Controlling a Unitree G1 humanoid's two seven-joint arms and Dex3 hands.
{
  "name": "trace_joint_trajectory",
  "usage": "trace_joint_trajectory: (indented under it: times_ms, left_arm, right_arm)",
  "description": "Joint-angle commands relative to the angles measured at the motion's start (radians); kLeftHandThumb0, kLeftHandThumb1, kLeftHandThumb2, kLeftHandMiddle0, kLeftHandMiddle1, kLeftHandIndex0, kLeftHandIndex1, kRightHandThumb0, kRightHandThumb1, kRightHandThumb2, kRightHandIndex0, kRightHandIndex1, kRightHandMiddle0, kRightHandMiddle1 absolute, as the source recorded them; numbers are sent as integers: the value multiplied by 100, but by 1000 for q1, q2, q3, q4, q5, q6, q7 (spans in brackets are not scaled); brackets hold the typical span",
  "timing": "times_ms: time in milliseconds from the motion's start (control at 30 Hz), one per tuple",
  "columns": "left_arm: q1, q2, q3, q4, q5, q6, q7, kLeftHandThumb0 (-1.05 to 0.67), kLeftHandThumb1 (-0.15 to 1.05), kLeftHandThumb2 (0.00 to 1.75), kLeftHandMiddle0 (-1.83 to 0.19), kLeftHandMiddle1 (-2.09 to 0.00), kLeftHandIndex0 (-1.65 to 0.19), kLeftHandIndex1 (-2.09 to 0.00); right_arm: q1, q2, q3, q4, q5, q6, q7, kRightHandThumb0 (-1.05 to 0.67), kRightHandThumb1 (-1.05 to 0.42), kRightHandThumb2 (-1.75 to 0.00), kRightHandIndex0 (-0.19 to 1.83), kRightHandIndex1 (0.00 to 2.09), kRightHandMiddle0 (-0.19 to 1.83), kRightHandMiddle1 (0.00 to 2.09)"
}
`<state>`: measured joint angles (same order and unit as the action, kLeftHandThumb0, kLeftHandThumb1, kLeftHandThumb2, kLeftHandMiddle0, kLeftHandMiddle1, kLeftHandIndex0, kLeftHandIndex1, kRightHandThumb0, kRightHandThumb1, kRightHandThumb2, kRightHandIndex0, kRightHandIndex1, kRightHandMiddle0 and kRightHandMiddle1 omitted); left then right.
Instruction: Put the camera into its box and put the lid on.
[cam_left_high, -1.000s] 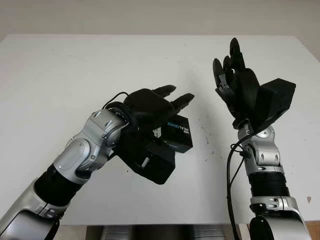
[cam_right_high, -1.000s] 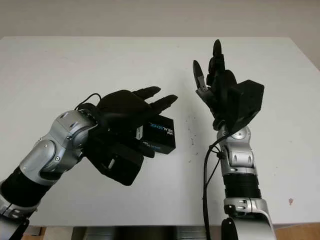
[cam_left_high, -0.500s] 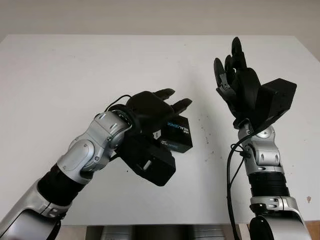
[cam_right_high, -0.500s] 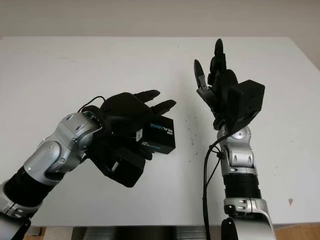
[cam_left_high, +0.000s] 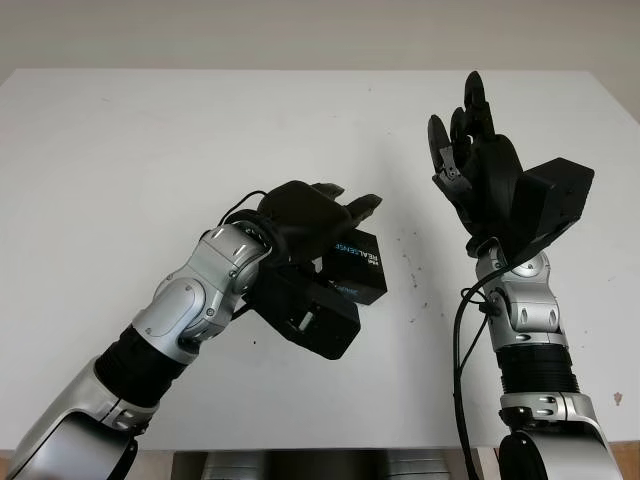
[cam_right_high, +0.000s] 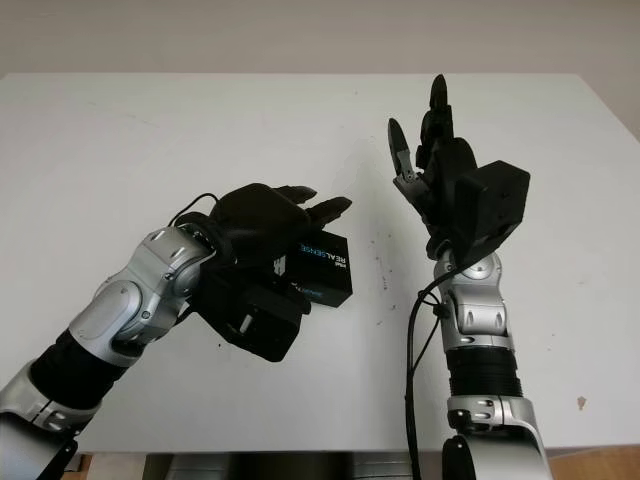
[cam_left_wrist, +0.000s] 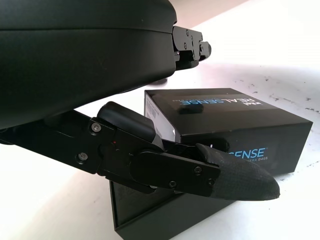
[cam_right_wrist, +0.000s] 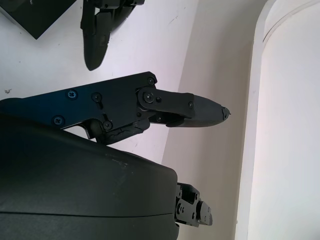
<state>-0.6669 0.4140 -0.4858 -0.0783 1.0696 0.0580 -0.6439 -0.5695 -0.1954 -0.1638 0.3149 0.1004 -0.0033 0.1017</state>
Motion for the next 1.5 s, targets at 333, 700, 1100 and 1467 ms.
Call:
trace_joint_trajectory:
  times_ms: [333, 700, 1100, 1467]
  left_arm:
    - [-30, -14, 17, 22, -68, -2, -20, -57, 103, 5, -24, -166, -14, -121]
    - [-5, -15, 28, 34, -110, -22, 92, -25, 105, 13, -83, -209, -8, -172]
    - [18, -52, 67, 23, -129, 52, 218, -19, 105, 17, -86, -209, 2, -201]
    - [36, 12, 125, -48, -136, 102, 185, -19, 105, 14, -73, -209, -13, -156]
  right_arm:
    - [3, 4, -1, -7, 7, -11, 2, -54, -105, -47, -19, 0, -19, 1]
    - [2, 3, -1, -9, 12, -7, 6, -54, -105, -46, -19, 0, -19, 0]
    - [10, 7, 6, -20, 3, 5, -10, -53, -105, -45, -19, 0, -18, 2]
    - [15, 5, 18, -33, 6, 30, -3, -53, -105, -46, -19, 0, -19, 1]
